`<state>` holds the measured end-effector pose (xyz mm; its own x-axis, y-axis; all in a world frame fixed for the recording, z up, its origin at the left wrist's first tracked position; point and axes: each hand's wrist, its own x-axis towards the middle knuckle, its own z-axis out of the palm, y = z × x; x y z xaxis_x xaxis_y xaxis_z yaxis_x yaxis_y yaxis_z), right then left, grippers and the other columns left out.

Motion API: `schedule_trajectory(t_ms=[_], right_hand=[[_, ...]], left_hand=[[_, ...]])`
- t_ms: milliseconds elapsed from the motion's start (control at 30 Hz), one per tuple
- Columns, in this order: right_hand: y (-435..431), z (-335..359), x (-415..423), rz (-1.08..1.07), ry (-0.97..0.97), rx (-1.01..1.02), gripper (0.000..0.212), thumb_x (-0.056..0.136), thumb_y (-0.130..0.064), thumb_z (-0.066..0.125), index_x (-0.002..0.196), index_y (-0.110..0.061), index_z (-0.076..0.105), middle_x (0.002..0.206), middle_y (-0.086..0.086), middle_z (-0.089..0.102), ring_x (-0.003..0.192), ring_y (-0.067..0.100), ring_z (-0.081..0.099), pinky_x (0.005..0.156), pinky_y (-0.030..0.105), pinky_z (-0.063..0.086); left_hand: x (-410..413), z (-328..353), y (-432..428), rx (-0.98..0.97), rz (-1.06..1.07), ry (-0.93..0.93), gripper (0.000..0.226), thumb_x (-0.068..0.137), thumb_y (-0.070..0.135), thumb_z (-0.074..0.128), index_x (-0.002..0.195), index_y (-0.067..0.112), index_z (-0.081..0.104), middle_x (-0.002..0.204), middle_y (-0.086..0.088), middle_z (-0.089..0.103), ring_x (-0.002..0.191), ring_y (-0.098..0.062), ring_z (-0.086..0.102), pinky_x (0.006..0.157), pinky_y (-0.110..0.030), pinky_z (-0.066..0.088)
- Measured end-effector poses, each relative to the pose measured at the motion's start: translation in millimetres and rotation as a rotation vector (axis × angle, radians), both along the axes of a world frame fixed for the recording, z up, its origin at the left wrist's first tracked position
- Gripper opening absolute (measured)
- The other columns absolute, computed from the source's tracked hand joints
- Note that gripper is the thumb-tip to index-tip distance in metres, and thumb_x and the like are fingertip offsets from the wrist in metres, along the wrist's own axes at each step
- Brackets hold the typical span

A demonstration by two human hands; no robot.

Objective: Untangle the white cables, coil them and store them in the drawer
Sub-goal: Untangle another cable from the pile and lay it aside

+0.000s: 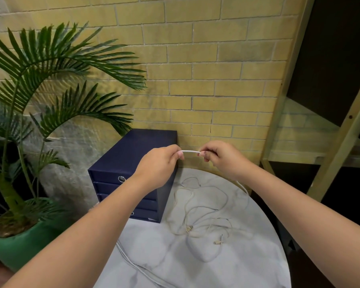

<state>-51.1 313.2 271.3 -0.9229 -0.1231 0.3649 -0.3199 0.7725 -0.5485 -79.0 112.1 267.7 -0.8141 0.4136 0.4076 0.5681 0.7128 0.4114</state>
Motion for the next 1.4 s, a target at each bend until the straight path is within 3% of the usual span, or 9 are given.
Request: schedule_trajectory(t_ms=[133,433,733,833,933,1033,1100,1200,1400], right_hand=[[16.8,-8.9,1.5,-0.064,-0.023,0.081,0.02,0.096,-0.019,0.052,0.093,-0.007,0.068,0.077,-0.004,0.054,0.082,0.02,0.052,0.078,0.034,0.044],[47.6,-9.3,-2.3,-0.286,0.006,0.146,0.026,0.094,-0.029,0.056,0.092,-0.007,0.07,0.093,0.007,0.065,0.091,0.022,0.055,0.077,0.032,0.042],[47.2,0.0,5.4,-0.203,-0.022,0.001,0.017,0.094,-0.018,0.056,0.095,-0.007,0.069,0.087,0.008,0.063,0.071,0.018,0.057,0.069,0.033,0.045],[46.6,5.9,8.3,-0.156,-0.003,0.038,0.013,0.093,-0.015,0.058,0.092,-0.008,0.069,0.084,0.004,0.057,0.065,0.016,0.056,0.062,0.024,0.041],[35.9,8.8,6.9,-0.083,-0.002,0.111,0.011,0.09,-0.016,0.061,0.092,-0.01,0.07,0.08,-0.001,0.055,0.063,0.016,0.057,0.064,0.027,0.042],[15.2,8.6,4.4,0.003,0.021,0.149,0.011,0.089,-0.014,0.063,0.093,-0.008,0.072,0.073,-0.01,0.051,0.058,0.001,0.049,0.059,0.016,0.037],[3.0,9.4,4.5,0.043,0.053,0.165,0.011,0.089,-0.013,0.063,0.092,-0.009,0.073,0.07,-0.014,0.048,0.057,-0.005,0.045,0.059,0.012,0.035],[0.0,12.3,7.3,0.06,0.039,0.111,0.011,0.089,-0.01,0.062,0.094,-0.011,0.072,0.072,-0.013,0.051,0.06,0.004,0.053,0.064,0.019,0.043],[7.4,6.0,5.1,-0.024,0.041,0.136,0.016,0.087,-0.004,0.061,0.095,-0.011,0.073,0.076,-0.008,0.054,0.069,0.012,0.054,0.07,0.028,0.045]], left_hand=[[-7.0,-0.9,-12.2,0.056,0.066,0.037,0.028,0.102,0.035,0.038,0.101,0.026,0.064,0.059,0.002,0.054,0.052,-0.012,0.045,0.048,-0.029,0.031],[-9.6,-9.9,-27.2,0.038,0.108,0.028,0.025,0.103,0.032,0.038,0.103,0.028,0.064,0.057,0.005,0.054,0.051,-0.013,0.048,0.048,-0.03,0.035],[-17.4,-17.4,-49.5,-0.063,0.101,-0.112,0.026,0.102,0.04,0.036,0.106,0.03,0.059,0.062,0.005,0.055,0.058,-0.014,0.052,0.053,-0.031,0.04],[-16.4,-18.4,-52.4,-0.085,0.027,-0.255,0.019,0.1,0.041,0.04,0.108,0.032,0.055,0.076,0.005,0.062,0.075,-0.017,0.061,0.066,-0.036,0.051],[-9.6,-12.7,-37.9,-0.051,-0.077,-0.313,0.017,0.098,0.041,0.047,0.109,0.032,0.055,0.079,0.006,0.062,0.074,-0.012,0.06,0.066,-0.031,0.05],[0.2,-5.5,-9.1,-0.025,-0.178,-0.27,0.02,0.099,0.04,0.046,0.11,0.029,0.058,0.079,0.004,0.061,0.063,-0.005,0.051,0.054,-0.016,0.04],[3.3,-3.0,6.1,-0.002,-0.185,-0.191,0.023,0.101,0.036,0.042,0.11,0.025,0.061,0.074,0.004,0.058,0.059,-0.007,0.047,0.05,-0.02,0.035],[1.8,-0.2,11.3,0.026,-0.13,-0.031,0.025,0.102,0.029,0.041,0.107,0.023,0.064,0.067,0.01,0.053,0.061,-0.007,0.047,0.051,-0.025,0.033],[4.4,-3.1,11.8,-0.01,-0.134,0.072,0.025,0.102,0.029,0.042,0.112,0.022,0.064,0.082,0.007,0.062,0.072,-0.012,0.055,0.063,-0.037,0.048]])
